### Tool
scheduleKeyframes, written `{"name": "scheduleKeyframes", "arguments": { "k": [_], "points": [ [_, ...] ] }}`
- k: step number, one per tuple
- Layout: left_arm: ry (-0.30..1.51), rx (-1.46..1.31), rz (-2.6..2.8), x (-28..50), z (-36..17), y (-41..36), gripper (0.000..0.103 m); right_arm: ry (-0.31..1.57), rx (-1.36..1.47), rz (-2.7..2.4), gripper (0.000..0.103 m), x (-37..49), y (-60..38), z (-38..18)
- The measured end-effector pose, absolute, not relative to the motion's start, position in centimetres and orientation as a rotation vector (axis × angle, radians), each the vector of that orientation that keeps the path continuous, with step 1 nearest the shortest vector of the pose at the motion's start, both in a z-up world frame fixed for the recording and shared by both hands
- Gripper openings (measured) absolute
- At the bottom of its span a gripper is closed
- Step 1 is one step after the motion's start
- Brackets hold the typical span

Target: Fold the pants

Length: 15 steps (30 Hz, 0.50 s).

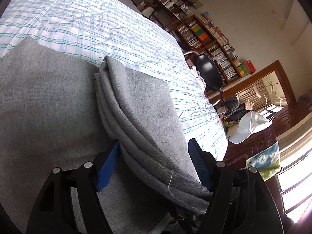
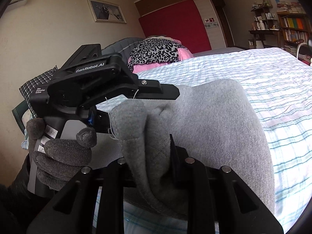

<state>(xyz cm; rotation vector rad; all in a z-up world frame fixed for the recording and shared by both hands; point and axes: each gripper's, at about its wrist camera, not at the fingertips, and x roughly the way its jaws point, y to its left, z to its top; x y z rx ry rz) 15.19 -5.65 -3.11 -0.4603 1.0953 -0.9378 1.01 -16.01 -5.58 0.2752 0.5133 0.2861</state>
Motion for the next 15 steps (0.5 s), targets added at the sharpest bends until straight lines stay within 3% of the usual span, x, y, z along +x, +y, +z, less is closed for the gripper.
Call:
{"name": "scheduleKeyframes", "arguments": {
  "k": [15],
  "points": [
    [1.125, -0.569, -0.981, 18.3, -3.6, -7.4, 0.076, 0.422, 0.324, 0.283, 0.023, 0.9, -18.3, -2.1]
  ]
}}
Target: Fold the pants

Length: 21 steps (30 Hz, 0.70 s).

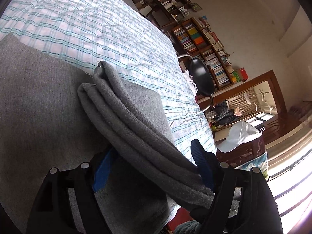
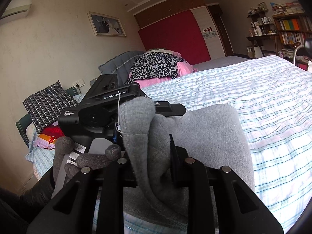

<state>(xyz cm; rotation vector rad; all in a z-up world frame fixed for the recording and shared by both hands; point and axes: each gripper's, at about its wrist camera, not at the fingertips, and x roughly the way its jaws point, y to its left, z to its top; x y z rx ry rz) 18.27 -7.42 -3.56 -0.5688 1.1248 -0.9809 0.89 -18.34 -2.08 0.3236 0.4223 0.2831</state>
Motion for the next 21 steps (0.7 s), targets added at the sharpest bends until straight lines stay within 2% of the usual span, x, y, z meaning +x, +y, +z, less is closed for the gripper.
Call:
{"name": "scheduleKeyframes", "arguments": {
  "k": [4, 6, 8, 9, 14, 15, 21],
  "points": [
    [1.128, -0.522, -0.935, 19.4, -3.3, -8.3, 0.072, 0.451, 0.276, 0.304, 0.023, 0.6, -17.3, -2.7],
    [1.128, -0.494, -0.905, 20.0, -3.1, -8.5, 0.044, 0.472, 0.246, 0.301, 0.023, 1.1, -16.7, -3.1],
    [1.104, -0.444, -0.882, 20.3, -2.4, -8.4, 0.032, 0.487, 0.223, 0.299, 0.023, 1.8, -15.9, -3.6],
    [1.083, -0.411, -0.872, 20.3, -2.1, -8.3, 0.029, 0.494, 0.217, 0.301, 0.023, 2.1, -15.6, -3.8],
    [0.999, -0.245, -0.807, 20.2, -1.5, -7.6, 0.025, 0.551, 0.156, 0.316, 0.024, 3.5, -13.1, -4.8],
    [0.998, -0.23, -0.789, 20.3, -1.8, -7.3, 0.025, 0.569, 0.146, 0.318, 0.027, 3.9, -12.6, -5.2],
    [1.011, -0.214, -0.717, 19.9, -4.4, -4.5, 0.025, 0.628, 0.066, 0.326, 0.028, 4.2, -10.8, -6.6]
  ]
}}
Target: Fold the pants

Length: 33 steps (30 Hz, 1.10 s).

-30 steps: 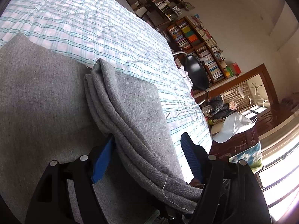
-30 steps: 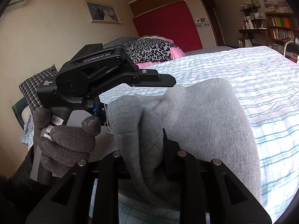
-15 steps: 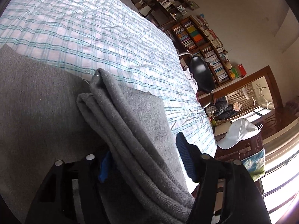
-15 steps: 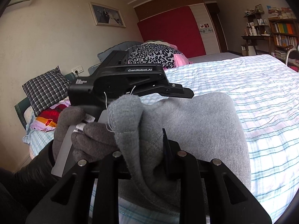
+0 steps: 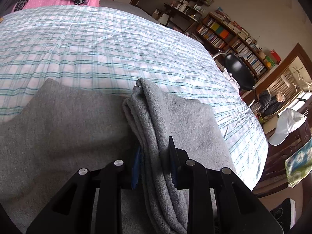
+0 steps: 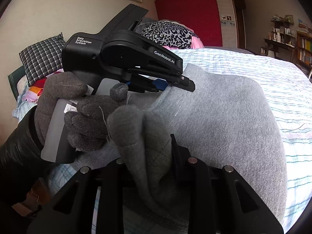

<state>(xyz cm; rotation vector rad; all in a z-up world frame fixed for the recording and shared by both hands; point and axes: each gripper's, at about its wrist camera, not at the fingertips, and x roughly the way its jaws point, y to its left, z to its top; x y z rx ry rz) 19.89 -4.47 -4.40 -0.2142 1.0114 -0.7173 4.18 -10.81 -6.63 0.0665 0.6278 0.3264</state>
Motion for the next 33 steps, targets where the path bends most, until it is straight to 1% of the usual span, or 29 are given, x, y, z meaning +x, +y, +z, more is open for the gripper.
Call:
{"name": "scheduleKeyframes", "arguments": {
  "k": [3, 6, 7, 8, 9, 11, 14, 17, 21, 28, 33],
  "points": [
    [0.993, -0.215, -0.714, 18.9, -4.6, -3.2, 0.025, 0.632, 0.064, 0.344, 0.028, 3.8, -10.9, -6.8],
    [0.954, -0.19, -0.71, 17.7, -3.7, -2.8, 0.025, 0.631, 0.072, 0.365, 0.028, 3.4, -10.9, -6.6],
    [0.948, -0.176, -0.703, 17.5, -3.6, -2.7, 0.025, 0.631, 0.076, 0.372, 0.03, 3.3, -11.0, -6.6],
    [0.947, -0.161, -0.691, 17.2, -3.5, -2.7, 0.025, 0.637, 0.083, 0.391, 0.038, 3.2, -11.1, -6.6],
    [0.95, -0.145, -0.677, 17.2, -3.7, -2.7, 0.028, 0.644, 0.09, 0.417, 0.048, 3.2, -11.2, -6.7],
    [0.968, -0.12, -0.638, 17.3, -4.2, -2.7, 0.031, 0.639, 0.067, 0.438, 0.054, 2.6, -10.9, -6.8],
    [0.96, -0.097, -0.57, 16.9, -4.1, -2.6, 0.048, 0.626, 0.03, 0.446, 0.054, 1.7, -10.6, -6.6],
    [0.936, -0.091, -0.537, 16.2, -3.4, -1.9, 0.053, 0.632, 0.09, 0.481, 0.054, 1.2, -11.8, -6.3],
    [0.897, -0.08, -0.515, 14.9, -2.0, -1.4, 0.053, 0.618, 0.182, 0.52, 0.054, -0.2, -13.7, -5.6],
    [0.795, 0.003, -0.594, 10.2, 0.9, -3.2, 0.053, 0.577, 0.231, 0.487, 0.054, -1.3, -15.6, -4.5],
    [0.796, 0.099, -0.601, 8.0, 0.0, -4.7, 0.053, 0.601, 0.208, 0.462, 0.054, -1.7, -15.8, -5.4]
  ]
}}
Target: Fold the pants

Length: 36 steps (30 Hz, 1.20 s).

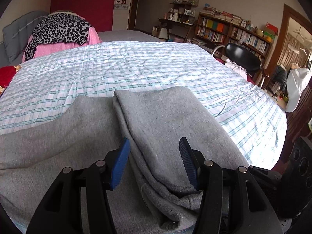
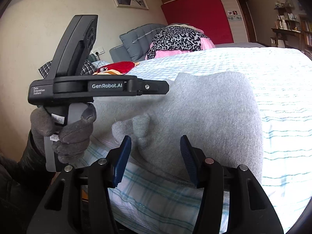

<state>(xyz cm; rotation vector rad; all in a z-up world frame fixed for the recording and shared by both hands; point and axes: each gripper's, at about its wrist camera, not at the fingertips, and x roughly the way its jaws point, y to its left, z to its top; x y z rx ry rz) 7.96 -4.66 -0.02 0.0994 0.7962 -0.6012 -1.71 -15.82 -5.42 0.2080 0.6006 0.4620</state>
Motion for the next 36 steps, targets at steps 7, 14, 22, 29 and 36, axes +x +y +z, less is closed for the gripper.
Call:
{"name": "scheduleKeyframes", "arguments": {
  "k": [7, 14, 22, 29, 36],
  "points": [
    [0.893, 0.077, -0.534, 8.6, -4.5, -3.1, 0.056, 0.623, 0.19, 0.46, 0.054, -1.7, -15.2, -6.4],
    [0.854, 0.054, -0.531, 7.7, -5.2, -2.5, 0.056, 0.618, 0.199, 0.46, 0.054, -2.3, -15.4, -6.2],
    [0.85, -0.1, -0.521, 6.6, -3.5, 1.0, 0.059, 0.557, 0.237, 0.433, 0.054, -2.5, -16.4, -4.1],
    [0.801, -0.232, -0.337, 5.5, -2.0, 8.5, 0.062, 0.559, 0.252, 0.417, 0.054, -1.0, -15.2, -3.6],
    [0.757, -0.344, -0.087, 3.2, -2.1, 17.1, 0.072, 0.573, 0.246, 0.421, 0.054, -0.1, -13.7, -3.5]
  ]
}}
